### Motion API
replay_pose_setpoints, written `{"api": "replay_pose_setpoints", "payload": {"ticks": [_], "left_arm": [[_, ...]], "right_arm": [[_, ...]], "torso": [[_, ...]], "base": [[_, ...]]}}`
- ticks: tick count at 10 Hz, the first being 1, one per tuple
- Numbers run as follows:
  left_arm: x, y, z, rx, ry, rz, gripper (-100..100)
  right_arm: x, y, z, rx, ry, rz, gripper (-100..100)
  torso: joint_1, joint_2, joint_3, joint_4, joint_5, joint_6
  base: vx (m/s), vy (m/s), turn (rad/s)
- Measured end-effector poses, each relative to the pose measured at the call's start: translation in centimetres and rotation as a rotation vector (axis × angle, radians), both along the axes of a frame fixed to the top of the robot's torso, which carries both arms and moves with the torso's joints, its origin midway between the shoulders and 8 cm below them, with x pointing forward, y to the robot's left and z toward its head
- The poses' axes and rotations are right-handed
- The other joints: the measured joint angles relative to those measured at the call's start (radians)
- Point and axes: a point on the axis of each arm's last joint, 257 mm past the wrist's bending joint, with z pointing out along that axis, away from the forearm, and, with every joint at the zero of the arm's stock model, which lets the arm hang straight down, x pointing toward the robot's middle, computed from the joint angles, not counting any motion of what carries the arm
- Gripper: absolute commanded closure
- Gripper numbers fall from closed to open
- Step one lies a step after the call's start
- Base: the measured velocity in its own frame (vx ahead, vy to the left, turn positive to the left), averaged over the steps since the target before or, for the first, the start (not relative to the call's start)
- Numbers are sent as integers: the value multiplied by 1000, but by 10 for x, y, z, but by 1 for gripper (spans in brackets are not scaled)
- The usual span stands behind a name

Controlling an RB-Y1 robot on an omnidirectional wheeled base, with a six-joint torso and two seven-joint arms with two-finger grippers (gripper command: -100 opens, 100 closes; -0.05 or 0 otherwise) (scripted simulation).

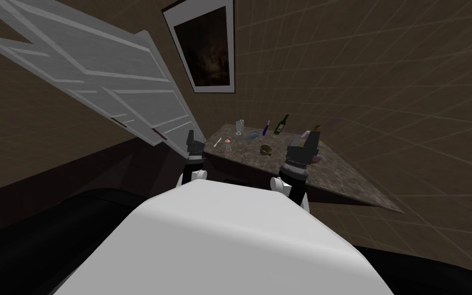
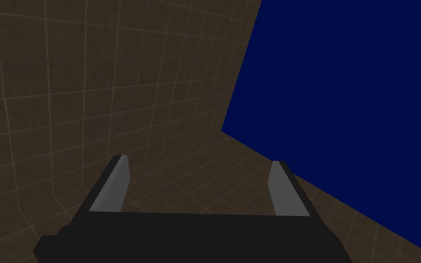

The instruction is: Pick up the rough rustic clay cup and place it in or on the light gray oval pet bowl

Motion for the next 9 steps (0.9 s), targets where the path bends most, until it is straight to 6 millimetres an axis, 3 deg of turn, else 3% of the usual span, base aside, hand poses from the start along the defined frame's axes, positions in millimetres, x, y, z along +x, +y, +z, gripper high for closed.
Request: {"api": "replay_pose_setpoints", "payload": {"ticks": [9], "left_arm": [[0, 0, 0, 0, 0, 0, 0]], "right_arm": [[23, 45, -30, -207, 59, 124, -100]], "torso": [[1, 6, 4, 1, 0, 0]], "base": [[-91, 24, 94]]}}
